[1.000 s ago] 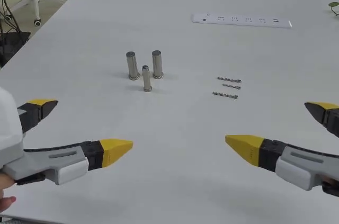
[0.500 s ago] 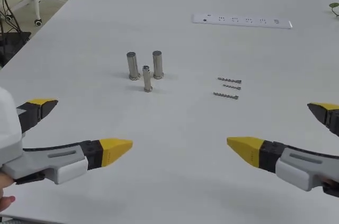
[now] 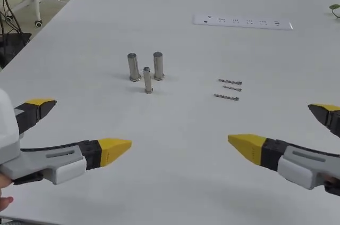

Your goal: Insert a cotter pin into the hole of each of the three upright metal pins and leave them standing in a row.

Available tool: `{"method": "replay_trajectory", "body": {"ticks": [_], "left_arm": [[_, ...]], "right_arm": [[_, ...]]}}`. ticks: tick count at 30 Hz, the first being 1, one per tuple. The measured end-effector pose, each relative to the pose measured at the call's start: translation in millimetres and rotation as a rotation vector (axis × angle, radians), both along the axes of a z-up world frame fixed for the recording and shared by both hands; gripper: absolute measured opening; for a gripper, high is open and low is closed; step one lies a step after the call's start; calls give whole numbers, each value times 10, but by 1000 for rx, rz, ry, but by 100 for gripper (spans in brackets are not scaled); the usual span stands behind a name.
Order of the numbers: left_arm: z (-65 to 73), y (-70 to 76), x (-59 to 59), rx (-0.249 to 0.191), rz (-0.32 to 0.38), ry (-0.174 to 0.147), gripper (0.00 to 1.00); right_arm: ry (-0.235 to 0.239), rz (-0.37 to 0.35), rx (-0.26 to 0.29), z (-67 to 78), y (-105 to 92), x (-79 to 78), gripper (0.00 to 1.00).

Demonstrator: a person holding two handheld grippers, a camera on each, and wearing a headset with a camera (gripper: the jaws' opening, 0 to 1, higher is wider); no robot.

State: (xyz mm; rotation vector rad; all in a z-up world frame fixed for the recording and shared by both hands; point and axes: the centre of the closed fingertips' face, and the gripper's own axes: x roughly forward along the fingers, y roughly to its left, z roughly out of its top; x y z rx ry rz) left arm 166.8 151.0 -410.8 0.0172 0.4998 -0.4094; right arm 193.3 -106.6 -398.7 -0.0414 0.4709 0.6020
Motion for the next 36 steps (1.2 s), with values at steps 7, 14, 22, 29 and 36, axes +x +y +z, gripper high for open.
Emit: {"method": "replay_trajectory", "body": {"ticks": [7,14,22,29,36], "left_arm": [[18,27,14,-7,17,-5,99],[40,37,8,-4,13,-5,99],[50,88,14,-1,27,-18,99],[69,139,31,-8,36,-21,99],[115,217,91,-23,44,-27,99]], "right_arm": [[5,1,0,-1,5,-1,97],[9,17,-3,-4,57,-5,97],[1,7,1,13,47,10,97],[12,-2,2,-17,19,1,97],[24,-10,5,-40,2,-7,97]]}}
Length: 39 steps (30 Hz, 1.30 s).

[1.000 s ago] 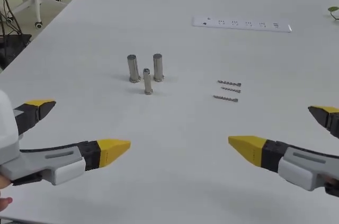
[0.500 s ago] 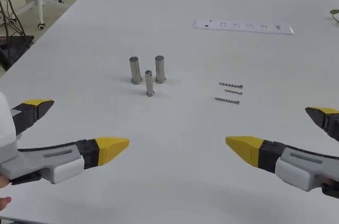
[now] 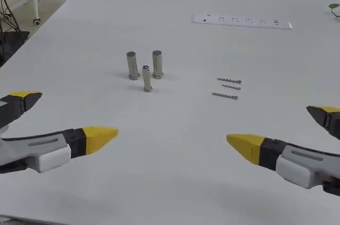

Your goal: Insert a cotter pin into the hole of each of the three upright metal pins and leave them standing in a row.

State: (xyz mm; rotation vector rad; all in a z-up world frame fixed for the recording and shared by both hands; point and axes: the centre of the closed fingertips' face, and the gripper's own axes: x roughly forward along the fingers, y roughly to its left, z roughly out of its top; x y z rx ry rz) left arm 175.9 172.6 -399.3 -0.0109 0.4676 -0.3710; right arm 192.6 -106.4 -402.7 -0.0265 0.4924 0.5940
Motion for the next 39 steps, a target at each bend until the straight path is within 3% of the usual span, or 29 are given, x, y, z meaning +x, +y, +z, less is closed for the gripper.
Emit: {"method": "replay_trajectory", "body": {"ticks": [8,12,21,29,39], "left_arm": [[66,63,100,1,-6,-15,99],[-6,107,163,55,-36,12,99],[14,33,351,66,-102,11,99],[25,-91,524,44,-145,3,99],[24,-124,785,50,-177,-5,95]], "right_arm": [[6,-14,-8,-29,-54,13,97],[15,-11,-12,-53,-54,5,96],[31,-9,-31,-95,-48,-2,96],[42,-13,-45,-110,-60,8,96],[55,-22,-55,-140,-67,14,96]]}}
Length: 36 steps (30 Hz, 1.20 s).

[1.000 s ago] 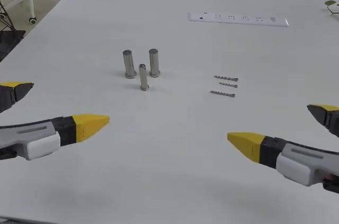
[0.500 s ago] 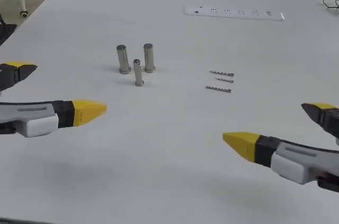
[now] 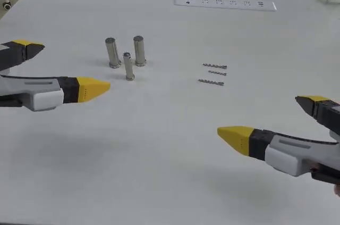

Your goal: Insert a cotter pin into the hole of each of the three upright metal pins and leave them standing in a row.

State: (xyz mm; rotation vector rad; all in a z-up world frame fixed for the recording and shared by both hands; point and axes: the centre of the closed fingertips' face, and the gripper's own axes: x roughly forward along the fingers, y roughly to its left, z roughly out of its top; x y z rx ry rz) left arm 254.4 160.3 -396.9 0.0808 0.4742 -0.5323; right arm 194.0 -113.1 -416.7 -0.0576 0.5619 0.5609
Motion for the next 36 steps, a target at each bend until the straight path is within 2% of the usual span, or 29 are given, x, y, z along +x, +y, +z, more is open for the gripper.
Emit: {"method": "replay_trajectory", "body": {"ticks": [9,13,17,21,26,33,36], "left_arm": [[-47,44,251,15,-11,-9,89],[-160,81,313,16,16,30,86],[-239,99,380,10,21,47,79],[-256,58,414,-2,38,58,73],[-252,-74,434,-15,36,58,66],[-329,-74,532,-22,53,70,56],[-359,-140,547,-13,40,75,52]], "right_arm": [[15,-11,-14,-31,-8,-3,95],[20,-14,-19,-35,4,4,95],[31,-12,-19,-44,26,0,95],[29,-16,-14,-25,44,6,95],[30,-24,-4,-25,51,20,94],[48,-31,5,-63,55,11,94],[50,-40,5,-69,39,18,94]]}}
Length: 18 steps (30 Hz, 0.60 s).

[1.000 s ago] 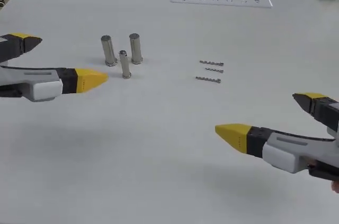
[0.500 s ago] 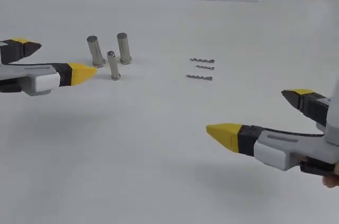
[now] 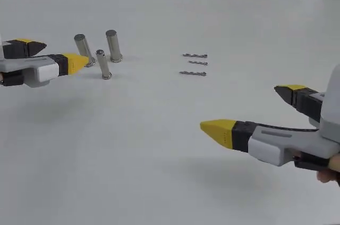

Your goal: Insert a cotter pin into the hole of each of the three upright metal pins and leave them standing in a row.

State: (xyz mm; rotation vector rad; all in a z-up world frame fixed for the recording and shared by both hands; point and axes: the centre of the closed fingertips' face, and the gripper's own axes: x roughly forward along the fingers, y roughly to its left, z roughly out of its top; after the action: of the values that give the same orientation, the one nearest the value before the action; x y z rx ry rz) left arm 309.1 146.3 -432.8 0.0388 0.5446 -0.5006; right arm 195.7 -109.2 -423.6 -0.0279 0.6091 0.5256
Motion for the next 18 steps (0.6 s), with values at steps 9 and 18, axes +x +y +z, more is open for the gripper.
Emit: {"method": "replay_trajectory", "body": {"ticks": [9,18], "left_arm": [[-79,-79,99,28,-28,12,50],[-116,-126,205,46,-52,17,45]], "right_arm": [[22,-14,18,-8,-9,-15,92],[39,-14,33,-46,19,-8,92]]}}
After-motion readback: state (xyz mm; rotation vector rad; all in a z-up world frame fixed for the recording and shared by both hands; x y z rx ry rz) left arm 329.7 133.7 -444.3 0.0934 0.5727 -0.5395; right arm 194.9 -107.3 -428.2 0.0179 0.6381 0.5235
